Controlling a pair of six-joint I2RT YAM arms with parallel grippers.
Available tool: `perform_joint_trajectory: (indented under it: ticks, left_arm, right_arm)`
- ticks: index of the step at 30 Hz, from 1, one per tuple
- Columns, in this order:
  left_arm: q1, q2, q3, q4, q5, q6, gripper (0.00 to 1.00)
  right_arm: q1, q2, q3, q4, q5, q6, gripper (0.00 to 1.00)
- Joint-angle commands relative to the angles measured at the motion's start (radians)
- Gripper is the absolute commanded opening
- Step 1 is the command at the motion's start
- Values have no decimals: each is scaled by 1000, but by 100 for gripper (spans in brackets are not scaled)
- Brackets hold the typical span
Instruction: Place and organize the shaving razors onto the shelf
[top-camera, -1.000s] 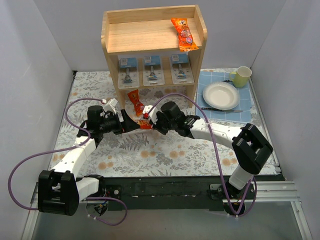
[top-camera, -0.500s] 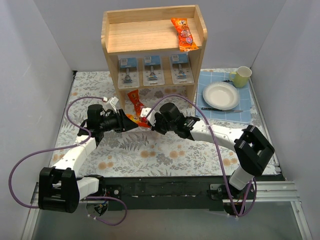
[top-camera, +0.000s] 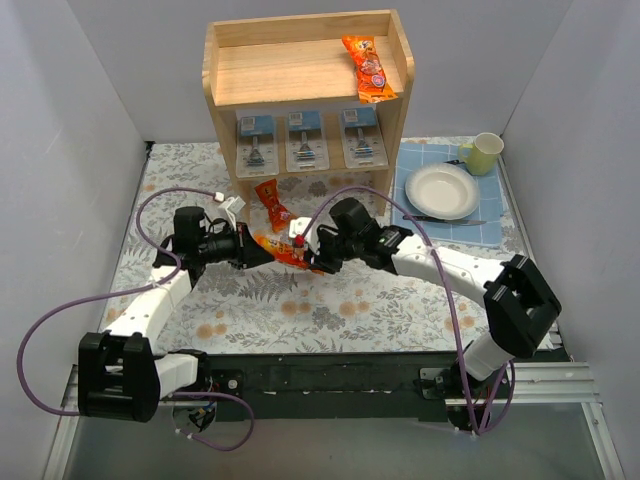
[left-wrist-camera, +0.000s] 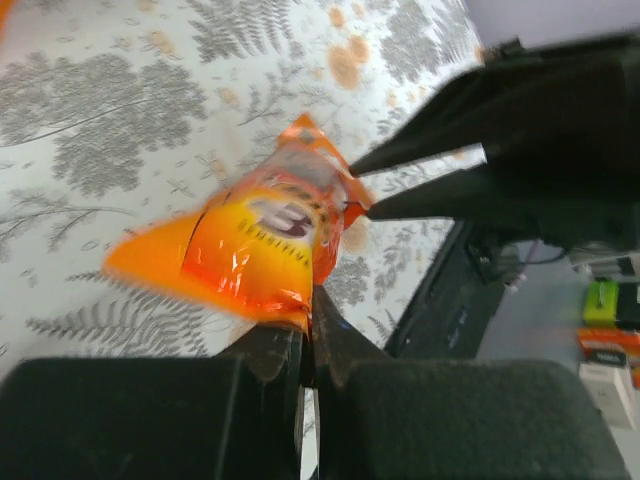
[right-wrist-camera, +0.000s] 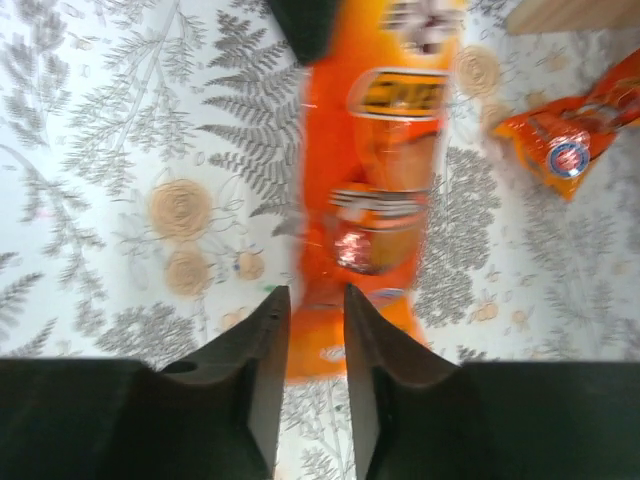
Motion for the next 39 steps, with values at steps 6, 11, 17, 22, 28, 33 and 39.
perform_joint_trajectory:
  ticks: [6,11,17,22,28,33,39]
  left_arm:
    - [4,101,188,-570,214,690,5]
    - [4,60,199,-538,209,712,2]
    - [4,49,249,-518,284,720,1]
    - [4,25,271,-486,304,689,0]
    - [4,22,286,-492,315,689,0]
    - [4,37,308,-524,310,721,0]
    - [4,49,318,-586,301,766,0]
  right_arm:
    - [-216,-46,103,-271,-449,7,46]
    - [-220,-6,111,-247,-618,92,47]
    - [-217,37,94,-204,-686,183,65]
    - [-217,72,94,-173,-680,214,65]
    - [-217,106,97,-83,-640,284,65]
    - [-222,112,118,-71,-552,263,64]
    - [-234,80,149,-110,-532,186,64]
